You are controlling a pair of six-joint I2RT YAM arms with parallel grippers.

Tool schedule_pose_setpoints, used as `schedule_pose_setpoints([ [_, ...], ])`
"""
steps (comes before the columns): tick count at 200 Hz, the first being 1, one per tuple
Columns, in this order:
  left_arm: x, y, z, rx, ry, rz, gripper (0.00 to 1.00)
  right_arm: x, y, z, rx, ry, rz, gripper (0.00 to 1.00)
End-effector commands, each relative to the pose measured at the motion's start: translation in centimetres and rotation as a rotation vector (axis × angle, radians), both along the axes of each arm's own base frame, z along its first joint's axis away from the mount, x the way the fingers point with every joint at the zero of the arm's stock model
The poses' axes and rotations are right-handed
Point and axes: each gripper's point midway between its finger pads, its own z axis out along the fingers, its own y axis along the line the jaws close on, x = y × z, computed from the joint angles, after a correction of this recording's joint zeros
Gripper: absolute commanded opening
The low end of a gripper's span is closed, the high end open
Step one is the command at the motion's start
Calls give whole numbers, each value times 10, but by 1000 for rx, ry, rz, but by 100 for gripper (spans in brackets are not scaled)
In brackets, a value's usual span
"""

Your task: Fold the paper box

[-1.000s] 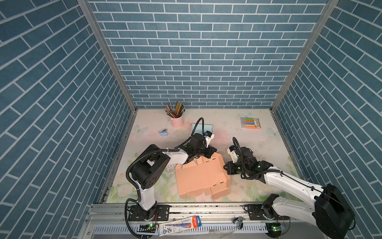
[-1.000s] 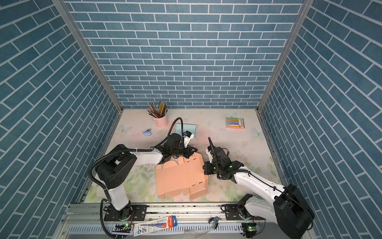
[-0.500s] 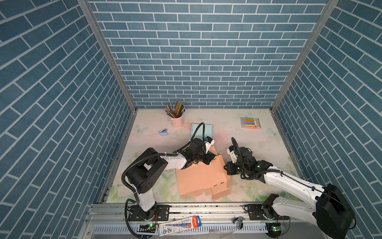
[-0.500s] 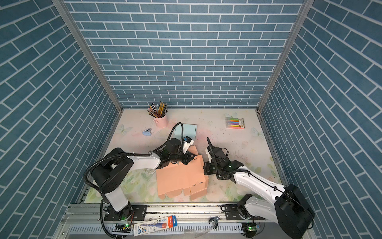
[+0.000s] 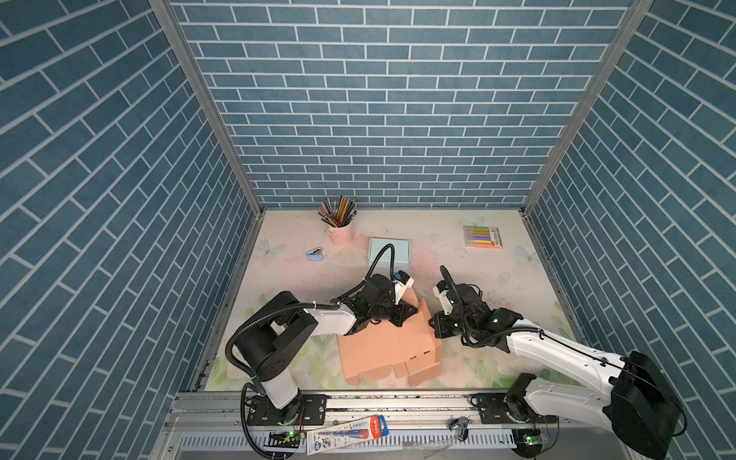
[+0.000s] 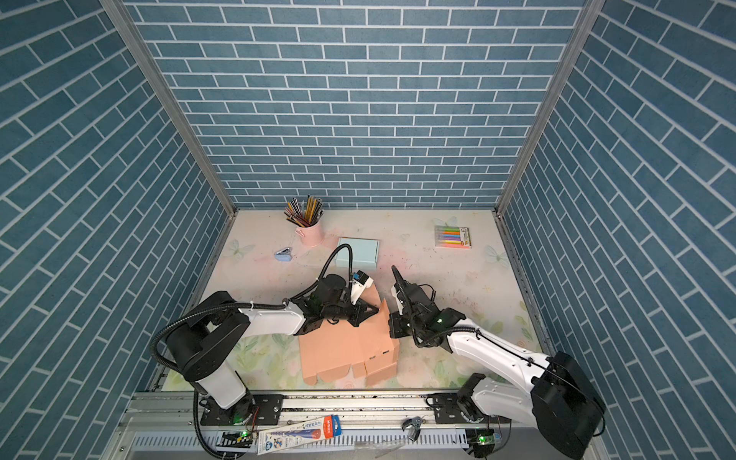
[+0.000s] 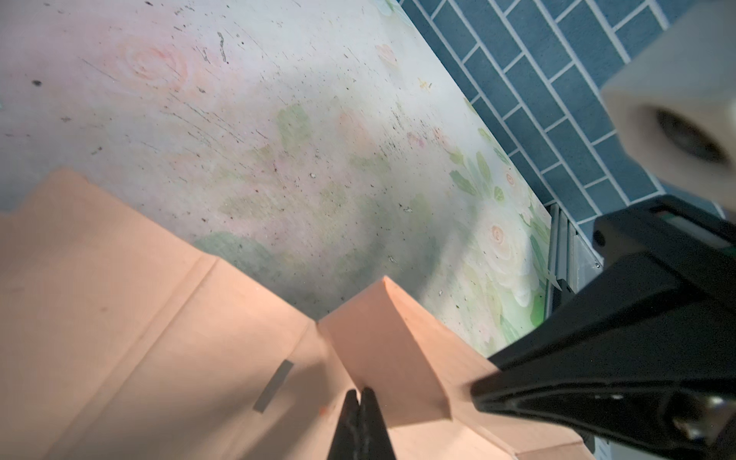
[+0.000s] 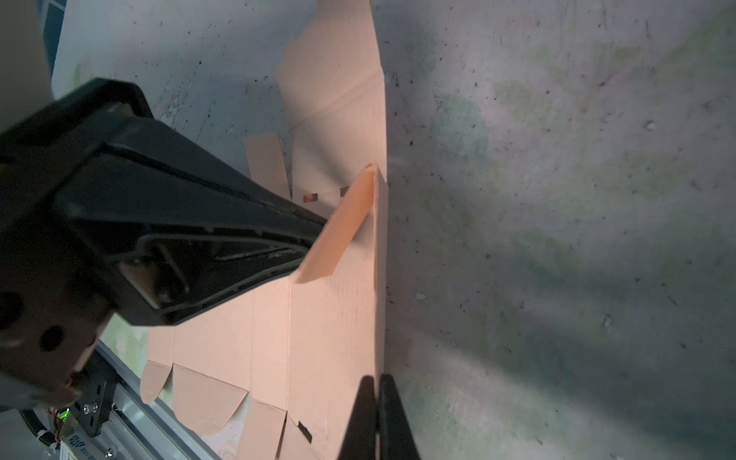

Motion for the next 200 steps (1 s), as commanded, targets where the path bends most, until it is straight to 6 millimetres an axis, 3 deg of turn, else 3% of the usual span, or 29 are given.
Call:
schedule_pose_setpoints([
  [1, 0, 8, 13, -38, -18, 20, 0, 4, 7, 17, -11, -72, 38, 0],
  [34, 5, 39, 9, -26, 8, 106, 0, 1, 5, 19, -65, -90, 70, 0],
  [63, 6, 61, 17, 6, -30, 176, 0, 0, -1, 27, -113, -117, 97, 0],
  [98, 11, 94, 29, -8, -50, 262, 0, 0, -4, 38, -182, -167, 131, 0],
  [131, 19, 122, 25, 3, -31, 337, 0, 1, 0, 55, -259, -251, 170, 0],
  [175, 31, 144, 15, 28, -7, 422, 0, -1, 7, 71, -320, -316, 207, 0],
  [200, 33, 144, 5, 42, 8, 418, 0, -3, 13, 73, -340, -327, 226, 0],
])
